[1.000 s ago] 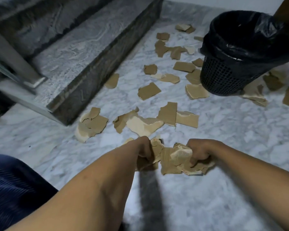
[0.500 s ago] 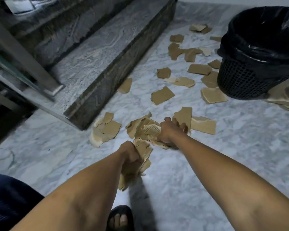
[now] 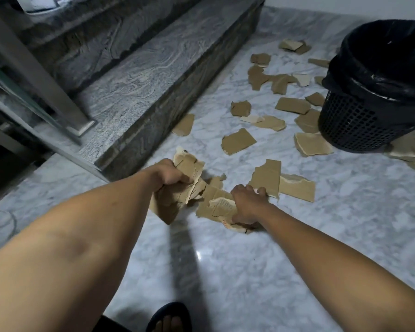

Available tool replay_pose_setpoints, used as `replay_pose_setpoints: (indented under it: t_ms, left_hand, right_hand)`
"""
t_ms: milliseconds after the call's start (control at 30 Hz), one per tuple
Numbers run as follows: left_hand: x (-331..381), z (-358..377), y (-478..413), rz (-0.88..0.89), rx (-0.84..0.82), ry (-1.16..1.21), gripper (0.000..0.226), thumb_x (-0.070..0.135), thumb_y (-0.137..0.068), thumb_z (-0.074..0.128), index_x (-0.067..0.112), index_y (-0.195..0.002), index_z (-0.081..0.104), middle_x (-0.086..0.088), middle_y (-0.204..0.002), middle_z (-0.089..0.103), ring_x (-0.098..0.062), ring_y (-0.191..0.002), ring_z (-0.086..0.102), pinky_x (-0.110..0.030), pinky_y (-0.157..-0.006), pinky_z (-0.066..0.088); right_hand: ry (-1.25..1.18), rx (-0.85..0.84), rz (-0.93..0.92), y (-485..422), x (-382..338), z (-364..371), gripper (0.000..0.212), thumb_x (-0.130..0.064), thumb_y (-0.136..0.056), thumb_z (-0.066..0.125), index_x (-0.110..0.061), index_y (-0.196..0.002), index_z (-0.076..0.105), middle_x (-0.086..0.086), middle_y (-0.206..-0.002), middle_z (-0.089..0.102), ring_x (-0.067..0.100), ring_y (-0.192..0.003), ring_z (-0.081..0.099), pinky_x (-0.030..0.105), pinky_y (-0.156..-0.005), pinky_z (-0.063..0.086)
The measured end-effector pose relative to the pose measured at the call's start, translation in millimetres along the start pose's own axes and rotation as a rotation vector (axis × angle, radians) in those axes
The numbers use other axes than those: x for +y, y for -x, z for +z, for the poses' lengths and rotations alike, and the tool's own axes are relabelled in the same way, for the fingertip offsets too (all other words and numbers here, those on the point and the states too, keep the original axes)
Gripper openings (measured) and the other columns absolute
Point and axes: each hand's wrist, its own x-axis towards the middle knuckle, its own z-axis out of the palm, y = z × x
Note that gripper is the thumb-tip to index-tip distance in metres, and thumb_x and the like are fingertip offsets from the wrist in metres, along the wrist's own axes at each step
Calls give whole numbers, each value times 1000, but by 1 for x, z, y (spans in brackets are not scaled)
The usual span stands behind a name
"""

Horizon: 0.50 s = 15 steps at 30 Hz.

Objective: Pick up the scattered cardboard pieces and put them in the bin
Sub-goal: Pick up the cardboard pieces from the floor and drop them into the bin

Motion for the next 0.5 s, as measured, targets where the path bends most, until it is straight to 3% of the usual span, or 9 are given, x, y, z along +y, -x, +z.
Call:
replay_pose_setpoints:
  t_ms: [100,167,367,433,500]
  left_hand:
    - [11,23,-8,56,81,8,66,41,-54,91,11,-104,63,-8,-101,68,-24,-85,67,-36,-74,59]
    - [11,42,-13,92,97,-33,57,36,-61,89,10,-106,65,-9,-103,70,-26,-90,67,-37,-79,59]
    - [17,85,-16,171,15,-353,49,30,-75,78,6,-114,61,-11,-113,65,-31,-105,62,-32,-84,52]
    - [17,93,-19,133,11,-448,50,31,-78,73,6,-118,57,-14,-120,59,-31,-110,59,-34,-90,51]
    - [17,98,-22,72,38,-511,51,29,-83,66,7,-127,49,-16,-130,45,-33,-118,50,-35,-97,45]
  right_hand:
    - [47,-66,3,9,6,6,76,-59,-72,73,-20,-131,43,6,-129,48,31,-125,41,51,-99,31]
    - [0,-99,26,18,9,13,79,-58,-71,75,-22,-132,40,5,-128,52,31,-123,45,50,-100,32]
    - [-350,-35,138,50,31,35,79,-38,-73,79,-29,-128,22,-5,-111,53,37,-112,45,48,-96,40]
    - [-436,4,172,53,41,35,90,-37,-68,82,-37,-130,17,-13,-102,48,35,-111,50,48,-98,40]
    - [-589,25,215,48,56,34,109,-35,-63,86,-39,-142,11,-19,-114,44,26,-116,52,49,-104,38]
